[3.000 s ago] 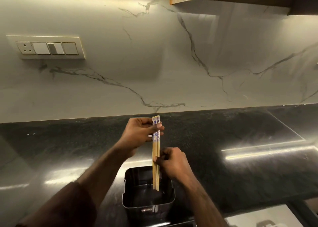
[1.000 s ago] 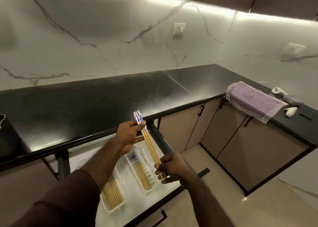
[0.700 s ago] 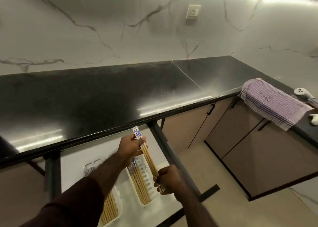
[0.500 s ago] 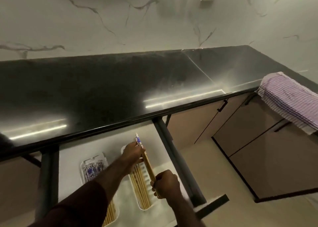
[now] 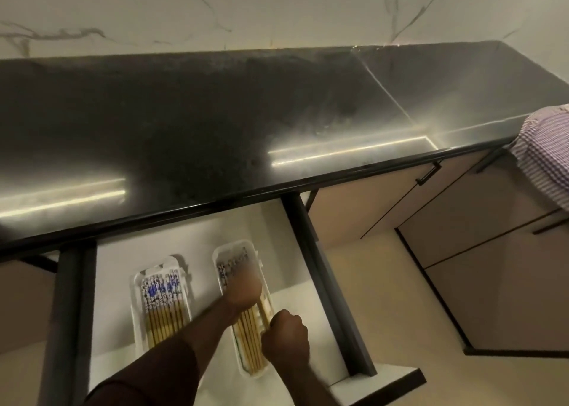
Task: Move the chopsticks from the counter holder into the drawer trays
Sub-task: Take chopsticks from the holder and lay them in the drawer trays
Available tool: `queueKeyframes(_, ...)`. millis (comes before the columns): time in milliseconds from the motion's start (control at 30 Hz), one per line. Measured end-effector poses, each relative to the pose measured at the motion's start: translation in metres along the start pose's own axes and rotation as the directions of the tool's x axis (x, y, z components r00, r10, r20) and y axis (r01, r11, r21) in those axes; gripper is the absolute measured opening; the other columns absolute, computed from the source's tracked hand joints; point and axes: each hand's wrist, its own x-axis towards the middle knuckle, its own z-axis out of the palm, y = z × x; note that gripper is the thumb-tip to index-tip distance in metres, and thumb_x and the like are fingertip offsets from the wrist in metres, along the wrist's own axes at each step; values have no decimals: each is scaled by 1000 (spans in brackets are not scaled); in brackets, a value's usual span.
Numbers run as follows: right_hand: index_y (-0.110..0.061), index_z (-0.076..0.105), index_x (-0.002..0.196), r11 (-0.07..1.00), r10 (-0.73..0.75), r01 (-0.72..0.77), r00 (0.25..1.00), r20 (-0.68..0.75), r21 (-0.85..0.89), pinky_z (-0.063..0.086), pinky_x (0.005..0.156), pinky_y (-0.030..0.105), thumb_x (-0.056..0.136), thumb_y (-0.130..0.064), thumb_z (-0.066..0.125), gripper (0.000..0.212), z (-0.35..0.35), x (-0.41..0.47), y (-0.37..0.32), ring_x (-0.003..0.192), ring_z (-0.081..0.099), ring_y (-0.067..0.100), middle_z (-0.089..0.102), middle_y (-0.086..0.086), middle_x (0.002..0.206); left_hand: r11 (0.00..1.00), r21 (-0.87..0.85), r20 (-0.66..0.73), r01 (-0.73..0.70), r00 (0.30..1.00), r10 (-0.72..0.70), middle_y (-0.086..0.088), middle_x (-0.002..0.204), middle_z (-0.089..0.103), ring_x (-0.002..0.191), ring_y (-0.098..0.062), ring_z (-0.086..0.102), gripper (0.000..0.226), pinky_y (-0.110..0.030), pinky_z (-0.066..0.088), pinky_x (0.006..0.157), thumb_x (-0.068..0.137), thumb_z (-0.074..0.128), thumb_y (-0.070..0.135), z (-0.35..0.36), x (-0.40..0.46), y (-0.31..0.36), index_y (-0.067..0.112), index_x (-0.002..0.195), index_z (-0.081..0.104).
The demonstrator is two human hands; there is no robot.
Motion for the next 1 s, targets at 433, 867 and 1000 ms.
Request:
queueKeyframes(433,-18,60,121,994,-66,65,998,0,-84,53,87,27,91,-34,62,34,36,-1,-4,97,68,14,69,-2,115,848,513,173,-131,984,47,-20,152,29,139,-34,31,50,-41,29,115,97,43,14,19,12,-15,2,144,31)
queueKeyframes(867,-15,52,129,999,-16,21,995,102,-47,45,98,26,92,-34,62,43,50,2,6,112,62,16,61,2,128,701,697,138,-149,988,72,-22,158,14,144,-39,19,90,-43,19,120,88,59,31,30,26,-37,-2,151,4)
queueKeyframes(1000,-16,51,130,998,-33,38,994,109,-41,44,99,24,94,-36,59,42,50,2,10,112,61,14,61,2,128,697,701,147,-153,987,70,-20,160,12,146,-38,14,78,-45,15,121,92,51,26,31,25,-37,0,152,8)
